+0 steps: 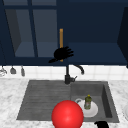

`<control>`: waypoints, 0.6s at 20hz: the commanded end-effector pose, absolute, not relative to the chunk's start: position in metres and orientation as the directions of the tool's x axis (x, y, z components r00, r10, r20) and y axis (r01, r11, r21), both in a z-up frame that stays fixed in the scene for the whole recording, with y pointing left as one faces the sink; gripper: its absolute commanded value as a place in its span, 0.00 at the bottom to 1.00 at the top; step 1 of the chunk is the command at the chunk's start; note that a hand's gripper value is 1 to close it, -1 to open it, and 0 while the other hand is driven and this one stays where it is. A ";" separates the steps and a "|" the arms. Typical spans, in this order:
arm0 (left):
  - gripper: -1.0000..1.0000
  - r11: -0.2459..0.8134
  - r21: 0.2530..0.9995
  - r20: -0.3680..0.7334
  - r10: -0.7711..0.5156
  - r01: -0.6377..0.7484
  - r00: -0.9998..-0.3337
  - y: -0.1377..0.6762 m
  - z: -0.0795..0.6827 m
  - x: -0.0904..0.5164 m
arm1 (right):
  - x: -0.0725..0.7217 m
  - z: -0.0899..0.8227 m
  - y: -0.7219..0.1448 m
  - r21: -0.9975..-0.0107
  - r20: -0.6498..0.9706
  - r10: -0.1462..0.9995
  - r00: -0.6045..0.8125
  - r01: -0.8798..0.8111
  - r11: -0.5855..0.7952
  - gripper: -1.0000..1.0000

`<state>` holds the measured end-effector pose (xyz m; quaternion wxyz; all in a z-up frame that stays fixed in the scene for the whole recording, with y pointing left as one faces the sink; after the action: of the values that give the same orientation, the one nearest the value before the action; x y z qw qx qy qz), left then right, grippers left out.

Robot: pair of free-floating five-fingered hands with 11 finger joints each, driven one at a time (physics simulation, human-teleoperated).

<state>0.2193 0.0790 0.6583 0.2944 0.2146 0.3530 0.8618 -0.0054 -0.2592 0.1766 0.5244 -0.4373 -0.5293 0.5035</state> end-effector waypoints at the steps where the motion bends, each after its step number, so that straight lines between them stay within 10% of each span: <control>1: 0.00 -0.622 0.646 0.112 0.650 -0.442 -0.752 0.067 0.658 0.222 | -0.005 0.177 -0.259 -0.992 0.115 0.991 -0.067 -0.065 0.110 0.50; 12: 0.00 -0.594 0.601 0.102 0.721 -0.535 -0.685 0.069 0.662 0.230 | -0.005 0.177 -0.259 -0.992 0.115 0.991 -0.067 -0.065 0.110 0.50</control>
<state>0.2268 0.0676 0.6597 0.3270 0.1878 0.3320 0.8646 -0.0054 -0.2592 0.1766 0.5244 -0.4373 -0.5293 0.5035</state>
